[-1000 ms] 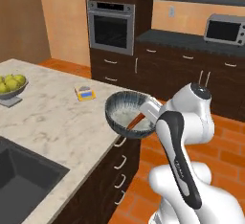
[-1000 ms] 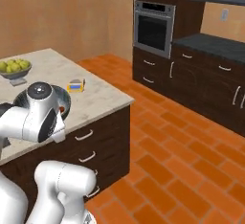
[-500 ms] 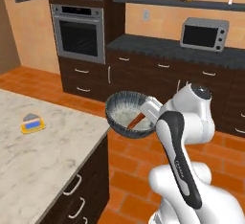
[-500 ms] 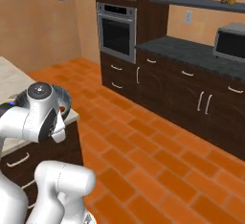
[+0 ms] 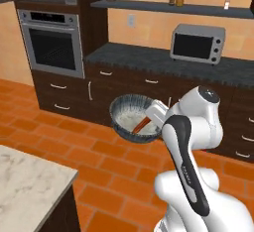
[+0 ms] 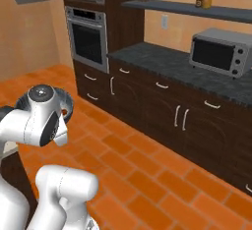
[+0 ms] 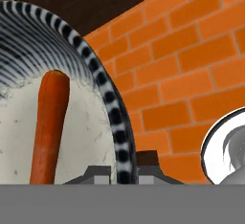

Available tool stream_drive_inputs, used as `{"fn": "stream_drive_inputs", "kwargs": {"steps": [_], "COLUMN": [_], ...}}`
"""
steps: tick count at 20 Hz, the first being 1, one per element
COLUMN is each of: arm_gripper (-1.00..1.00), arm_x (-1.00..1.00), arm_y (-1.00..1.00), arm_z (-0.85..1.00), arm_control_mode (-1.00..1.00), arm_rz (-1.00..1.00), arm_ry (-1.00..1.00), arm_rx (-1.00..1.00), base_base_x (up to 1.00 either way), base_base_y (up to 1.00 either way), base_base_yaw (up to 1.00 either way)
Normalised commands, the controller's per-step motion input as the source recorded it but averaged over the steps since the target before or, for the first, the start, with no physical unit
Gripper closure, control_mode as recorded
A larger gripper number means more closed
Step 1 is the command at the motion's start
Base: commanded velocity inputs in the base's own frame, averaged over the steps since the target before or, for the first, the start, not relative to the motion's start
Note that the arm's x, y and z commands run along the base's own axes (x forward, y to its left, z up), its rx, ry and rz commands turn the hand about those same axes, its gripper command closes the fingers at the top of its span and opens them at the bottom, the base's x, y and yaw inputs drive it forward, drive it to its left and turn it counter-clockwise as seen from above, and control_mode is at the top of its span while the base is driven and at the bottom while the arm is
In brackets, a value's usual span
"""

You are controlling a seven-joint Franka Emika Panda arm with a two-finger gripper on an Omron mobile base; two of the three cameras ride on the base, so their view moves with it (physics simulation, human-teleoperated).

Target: Pick the carrot from the sink and place it in the bowl. Then pick the bowl and place it in the microwave. Then close the microwave door and press the start button.

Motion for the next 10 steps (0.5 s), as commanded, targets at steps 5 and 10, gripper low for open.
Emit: {"fn": "stream_drive_inputs", "kwargs": {"steps": [5, 10], "arm_gripper": [1.00, 1.00], "arm_x": [0.00, 0.00], "arm_y": [0.00, 0.00], "arm_z": [0.00, 0.00], "arm_control_mode": [1.00, 1.00], "arm_rz": [0.00, 0.00], "arm_ry": [0.00, 0.00], "arm_rx": [0.00, 0.00], "base_base_x": [1.00, 1.00], "base_base_y": [-0.79, -0.64], "base_base_yaw": [0.00, 0.02]}}
